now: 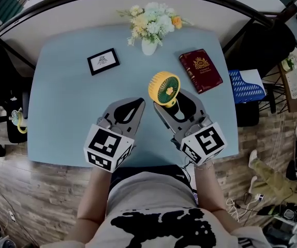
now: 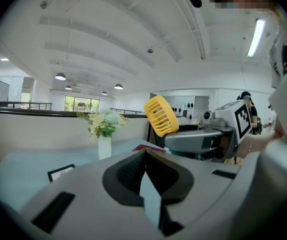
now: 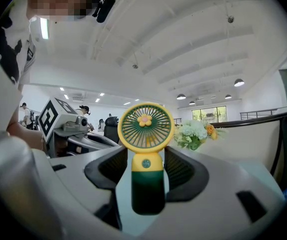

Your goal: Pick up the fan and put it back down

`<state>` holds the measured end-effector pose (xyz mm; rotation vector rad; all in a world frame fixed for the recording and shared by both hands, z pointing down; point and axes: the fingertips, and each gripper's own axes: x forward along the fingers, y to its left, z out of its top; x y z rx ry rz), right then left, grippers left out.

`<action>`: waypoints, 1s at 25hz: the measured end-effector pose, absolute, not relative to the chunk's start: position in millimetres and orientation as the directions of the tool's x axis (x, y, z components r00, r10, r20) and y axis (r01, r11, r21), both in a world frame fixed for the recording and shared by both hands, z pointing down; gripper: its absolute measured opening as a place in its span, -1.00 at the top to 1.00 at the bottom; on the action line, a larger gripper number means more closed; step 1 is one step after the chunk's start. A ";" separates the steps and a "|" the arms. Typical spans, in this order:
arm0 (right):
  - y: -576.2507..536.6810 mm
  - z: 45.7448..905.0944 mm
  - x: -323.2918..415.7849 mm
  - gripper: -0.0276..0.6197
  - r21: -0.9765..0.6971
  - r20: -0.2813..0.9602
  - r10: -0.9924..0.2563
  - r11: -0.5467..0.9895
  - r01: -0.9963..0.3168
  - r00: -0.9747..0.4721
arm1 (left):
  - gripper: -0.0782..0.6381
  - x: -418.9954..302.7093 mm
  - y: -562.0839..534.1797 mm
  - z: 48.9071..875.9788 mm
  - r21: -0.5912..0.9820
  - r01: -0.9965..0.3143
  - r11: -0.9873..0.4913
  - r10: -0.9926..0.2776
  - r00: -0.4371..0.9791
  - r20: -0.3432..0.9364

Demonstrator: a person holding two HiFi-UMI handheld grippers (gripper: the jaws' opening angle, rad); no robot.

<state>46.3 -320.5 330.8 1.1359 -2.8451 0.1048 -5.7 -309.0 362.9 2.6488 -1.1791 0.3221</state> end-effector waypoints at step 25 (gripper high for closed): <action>-320.0 340.8 37.8 0.19 -0.056 0.120 -0.663 0.739 -0.671 -0.739 | 0.75 -10.5 -311.2 372.3 0.130 -0.757 -0.640 -0.701 0.645 0.304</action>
